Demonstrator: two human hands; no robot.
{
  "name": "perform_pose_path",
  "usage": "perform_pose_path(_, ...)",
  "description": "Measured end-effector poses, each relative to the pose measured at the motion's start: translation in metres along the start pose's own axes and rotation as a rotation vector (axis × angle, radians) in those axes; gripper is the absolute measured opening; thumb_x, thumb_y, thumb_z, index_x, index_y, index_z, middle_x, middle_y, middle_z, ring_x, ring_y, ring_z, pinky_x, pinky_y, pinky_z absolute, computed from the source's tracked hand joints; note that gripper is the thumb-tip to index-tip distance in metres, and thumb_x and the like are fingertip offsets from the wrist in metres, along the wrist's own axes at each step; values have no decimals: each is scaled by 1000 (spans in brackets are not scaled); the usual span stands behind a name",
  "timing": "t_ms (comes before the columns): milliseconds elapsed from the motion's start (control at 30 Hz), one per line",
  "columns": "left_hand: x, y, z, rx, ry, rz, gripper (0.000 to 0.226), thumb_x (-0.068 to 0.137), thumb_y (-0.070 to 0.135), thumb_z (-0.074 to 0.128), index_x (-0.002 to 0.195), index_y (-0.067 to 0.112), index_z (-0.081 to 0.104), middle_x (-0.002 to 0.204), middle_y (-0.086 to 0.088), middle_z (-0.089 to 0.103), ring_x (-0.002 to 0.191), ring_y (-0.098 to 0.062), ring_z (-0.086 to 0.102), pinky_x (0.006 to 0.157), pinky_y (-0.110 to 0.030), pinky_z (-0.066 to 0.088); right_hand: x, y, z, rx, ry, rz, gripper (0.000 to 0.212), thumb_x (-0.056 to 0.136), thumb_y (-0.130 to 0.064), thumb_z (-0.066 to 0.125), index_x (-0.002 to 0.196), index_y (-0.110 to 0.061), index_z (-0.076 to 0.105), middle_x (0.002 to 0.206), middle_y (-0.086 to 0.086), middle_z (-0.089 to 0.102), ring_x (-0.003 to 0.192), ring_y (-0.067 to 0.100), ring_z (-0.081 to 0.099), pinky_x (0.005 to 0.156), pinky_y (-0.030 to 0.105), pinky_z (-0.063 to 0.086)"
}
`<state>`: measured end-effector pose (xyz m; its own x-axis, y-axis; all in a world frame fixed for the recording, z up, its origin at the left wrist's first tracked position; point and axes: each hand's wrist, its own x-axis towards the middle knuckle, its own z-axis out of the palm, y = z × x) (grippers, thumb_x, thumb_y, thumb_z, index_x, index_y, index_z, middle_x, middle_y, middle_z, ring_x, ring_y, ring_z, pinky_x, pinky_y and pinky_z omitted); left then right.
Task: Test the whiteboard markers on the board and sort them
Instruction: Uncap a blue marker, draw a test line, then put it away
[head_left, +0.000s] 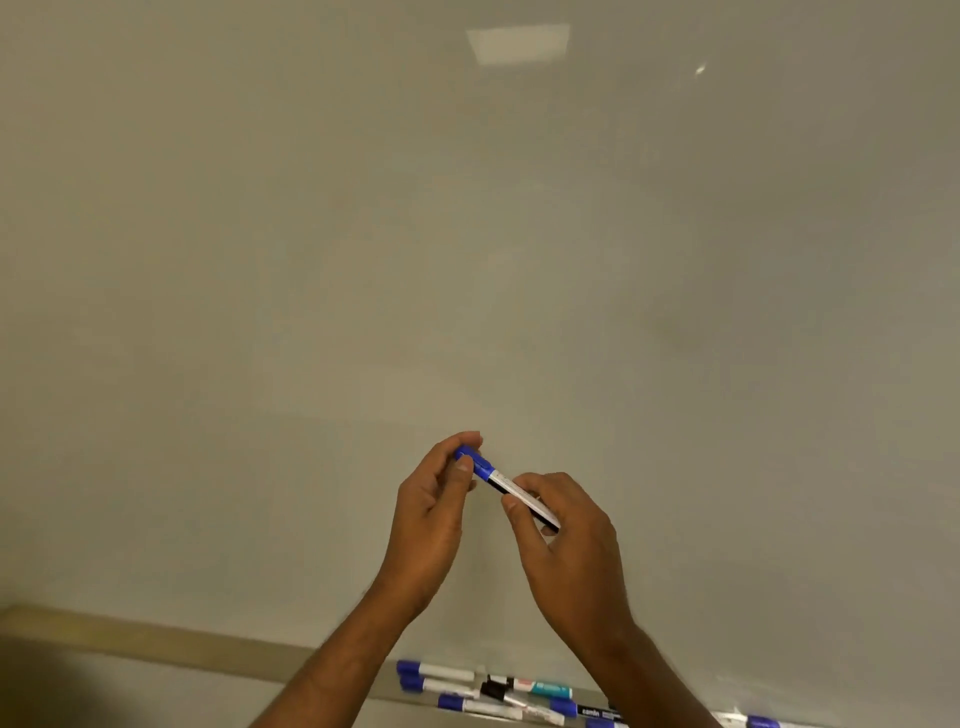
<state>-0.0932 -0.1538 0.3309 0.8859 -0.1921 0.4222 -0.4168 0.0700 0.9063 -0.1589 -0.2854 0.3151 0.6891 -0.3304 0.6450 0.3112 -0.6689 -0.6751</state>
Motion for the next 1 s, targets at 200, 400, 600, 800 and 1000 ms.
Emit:
perform_pose_path(200,-26,-27,-45,254,-23,46,40,103,36,48,142,45,47,152,22,47,140,8,40,105,-6,36,-26,3,33,-35,-47,-27,29,92,-40,57,111,-21,67,98,-10,63,90,13,62,75,19,54)
perform_pose_path(400,-59,-76,-122,616,-4,88,46,106,46,36,152,40,36,164,23,23,153,4,10,123,-31,17,-65,6,105,-121,-81,-34,32,88,-37,61,111,-16,70,108,0,69,96,20,65,80,36,57)
perform_pose_path(600,-101,-130,-199,896,-12,46,55,110,42,37,161,29,22,170,11,6,157,-8,-4,124,-33,4,-117,12,179,-220,-198,-32,26,87,-28,71,111,-18,69,120,2,65,111,21,60,93,30,38)
perform_pose_path(800,-153,-190,-262,1056,-50,-92,58,109,44,29,162,25,17,171,3,2,157,-12,-8,126,-39,4,-179,24,242,-247,-320,-20,18,92,-25,66,109,-21,70,120,-3,62,116,19,55,98,37,42)
perform_pose_path(1000,-210,-251,-316,1070,-49,-257,56,109,40,28,161,20,22,171,-1,6,157,-14,-7,128,-43,6,-248,49,309,-262,-456,-5,19,88,-20,71,107,-17,71,116,1,65,111,22,57,89,40,47)
